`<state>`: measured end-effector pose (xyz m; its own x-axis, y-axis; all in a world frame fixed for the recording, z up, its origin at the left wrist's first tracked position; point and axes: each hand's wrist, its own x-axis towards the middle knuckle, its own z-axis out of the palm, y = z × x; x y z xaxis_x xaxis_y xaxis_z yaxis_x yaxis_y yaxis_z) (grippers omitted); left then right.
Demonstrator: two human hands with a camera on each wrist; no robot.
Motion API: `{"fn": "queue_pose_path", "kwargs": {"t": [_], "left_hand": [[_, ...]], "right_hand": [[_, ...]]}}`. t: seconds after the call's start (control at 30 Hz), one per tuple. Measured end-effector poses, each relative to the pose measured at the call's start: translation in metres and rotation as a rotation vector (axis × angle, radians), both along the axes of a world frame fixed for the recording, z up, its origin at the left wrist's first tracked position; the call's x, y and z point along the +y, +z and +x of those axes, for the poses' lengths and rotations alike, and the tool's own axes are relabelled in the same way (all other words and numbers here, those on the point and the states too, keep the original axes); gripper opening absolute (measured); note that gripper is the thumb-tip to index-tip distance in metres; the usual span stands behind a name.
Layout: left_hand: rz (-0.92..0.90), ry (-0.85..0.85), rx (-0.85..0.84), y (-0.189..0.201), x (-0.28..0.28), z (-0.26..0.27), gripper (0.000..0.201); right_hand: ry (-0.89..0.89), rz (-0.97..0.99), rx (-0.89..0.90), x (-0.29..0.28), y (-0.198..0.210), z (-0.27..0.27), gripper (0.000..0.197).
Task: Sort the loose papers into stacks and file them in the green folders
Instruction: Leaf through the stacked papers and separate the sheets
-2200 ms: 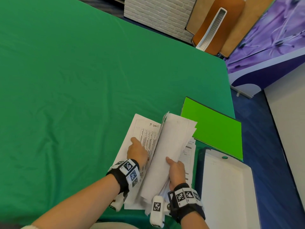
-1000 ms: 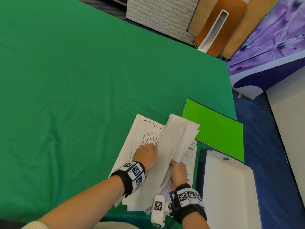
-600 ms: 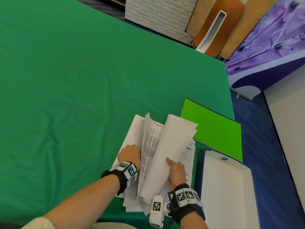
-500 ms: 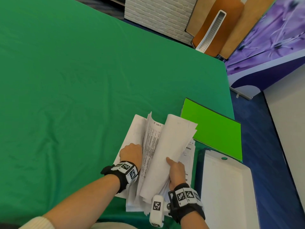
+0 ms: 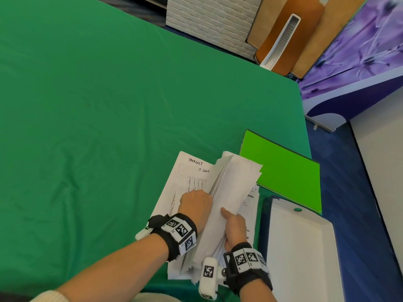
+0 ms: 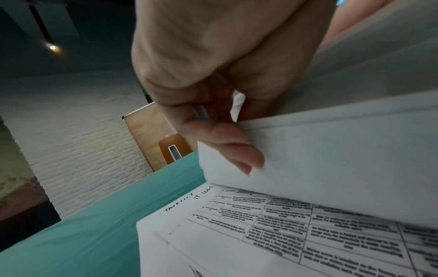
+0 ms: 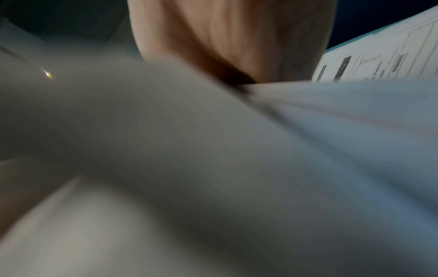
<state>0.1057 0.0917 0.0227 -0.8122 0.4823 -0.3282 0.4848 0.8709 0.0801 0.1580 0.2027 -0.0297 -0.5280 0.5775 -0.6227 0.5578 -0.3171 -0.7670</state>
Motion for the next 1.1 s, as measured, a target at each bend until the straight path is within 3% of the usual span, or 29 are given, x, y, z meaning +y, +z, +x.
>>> {"fn": "queue_pose_path", "kwargs": {"t": [0.23, 0.33, 0.53, 0.93, 1.1], "left_hand": [[-0.004, -0.041, 0.051, -0.002, -0.005, -0.003, 0.027], [-0.010, 0.013, 0.039, -0.013, -0.010, -0.004, 0.017], [0.066, 0.178, -0.014, -0.026, -0.016, -0.003, 0.028], [0.042, 0.016, 0.127, -0.029, -0.021, -0.005, 0.030], [0.021, 0.077, 0.099, -0.033, -0.022, -0.005, 0.028]], "right_hand": [[-0.002, 0.018, -0.016, 0.001, -0.003, 0.000, 0.040], [-0.015, 0.027, -0.015, -0.003, -0.002, -0.001, 0.048], [-0.026, 0.008, 0.001, -0.001, -0.001, -0.001, 0.047], [-0.012, -0.023, -0.003, -0.002, 0.004, 0.000, 0.040], [-0.010, -0.023, 0.013, -0.002, 0.006, 0.000, 0.040]]}}
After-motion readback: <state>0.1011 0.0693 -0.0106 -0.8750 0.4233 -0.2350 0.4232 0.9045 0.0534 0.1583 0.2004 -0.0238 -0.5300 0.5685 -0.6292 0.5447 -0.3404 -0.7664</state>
